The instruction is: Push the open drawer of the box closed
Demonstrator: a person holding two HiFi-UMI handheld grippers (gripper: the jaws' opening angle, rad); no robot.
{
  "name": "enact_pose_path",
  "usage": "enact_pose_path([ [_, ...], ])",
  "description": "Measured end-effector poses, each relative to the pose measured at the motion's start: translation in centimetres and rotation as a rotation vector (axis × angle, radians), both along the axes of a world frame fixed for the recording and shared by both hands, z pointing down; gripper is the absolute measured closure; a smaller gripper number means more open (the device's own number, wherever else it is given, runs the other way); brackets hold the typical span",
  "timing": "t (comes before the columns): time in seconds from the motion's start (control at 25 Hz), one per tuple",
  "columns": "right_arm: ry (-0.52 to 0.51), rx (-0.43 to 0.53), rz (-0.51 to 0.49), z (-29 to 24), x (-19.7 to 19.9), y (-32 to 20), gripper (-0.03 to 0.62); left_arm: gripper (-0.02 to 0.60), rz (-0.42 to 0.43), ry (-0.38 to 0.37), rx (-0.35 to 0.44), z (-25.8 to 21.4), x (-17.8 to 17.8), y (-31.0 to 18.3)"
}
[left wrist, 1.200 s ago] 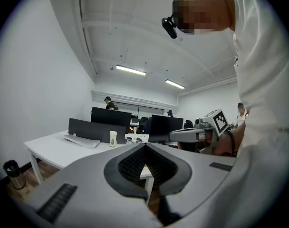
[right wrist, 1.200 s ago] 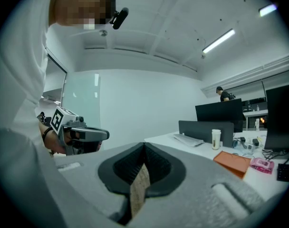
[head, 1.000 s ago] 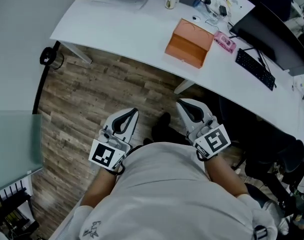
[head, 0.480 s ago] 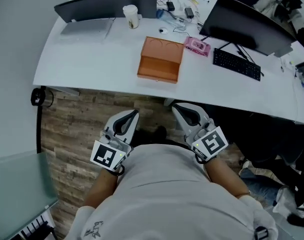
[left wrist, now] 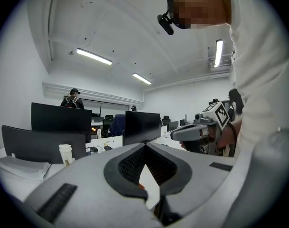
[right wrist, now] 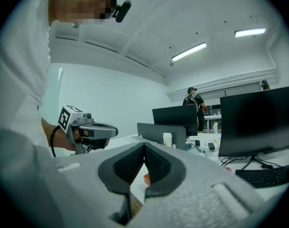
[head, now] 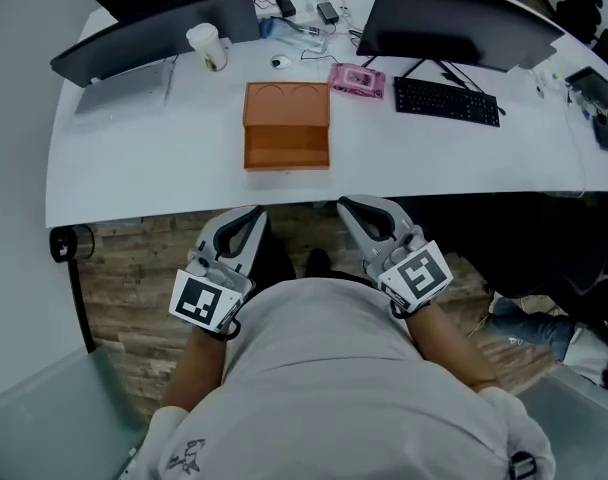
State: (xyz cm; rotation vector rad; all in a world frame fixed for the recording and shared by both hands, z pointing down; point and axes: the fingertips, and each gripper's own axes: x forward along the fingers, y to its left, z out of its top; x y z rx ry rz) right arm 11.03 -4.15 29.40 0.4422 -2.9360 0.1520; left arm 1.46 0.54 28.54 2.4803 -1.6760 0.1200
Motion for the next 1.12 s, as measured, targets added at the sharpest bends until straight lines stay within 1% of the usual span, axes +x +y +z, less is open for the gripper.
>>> enact_pose_path([
  [0.16,0.016,-0.013,0.045,0.5,-1.4,-1.5,0.592,0.583,0.050,0.007,-0.035,1.1,-1.6,-1.6],
  [0.28,0.026,-0.025,0.075,1.1,-2.7,-2.8,0.592,0.583,0.087,0.017,-0.035,1.5,-3.0,-2.9],
  [0.52,0.054,-0.038,0.120,1.9,-5.7,-5.1,0.592,0.583,0.129,0.041,-0.042,2.1,-6.4,-5.6],
  [0.76,0.086,-0.049,0.160,3.2,-7.8,-6.6,0.592,0.583,0.182,0.054,-0.065,3.2,-8.8,-7.4],
  [0.92,0.108,-0.068,0.204,4.3,-8.3,-7.3,0.592,0.583,0.232,0.038,-0.104,4.5,-10.2,-8.1],
  [1.12,0.121,-0.087,0.262,5.5,-9.3,-7.6,0.592,0.583,0.335,0.011,-0.118,6.3,-11.1,-9.0],
])
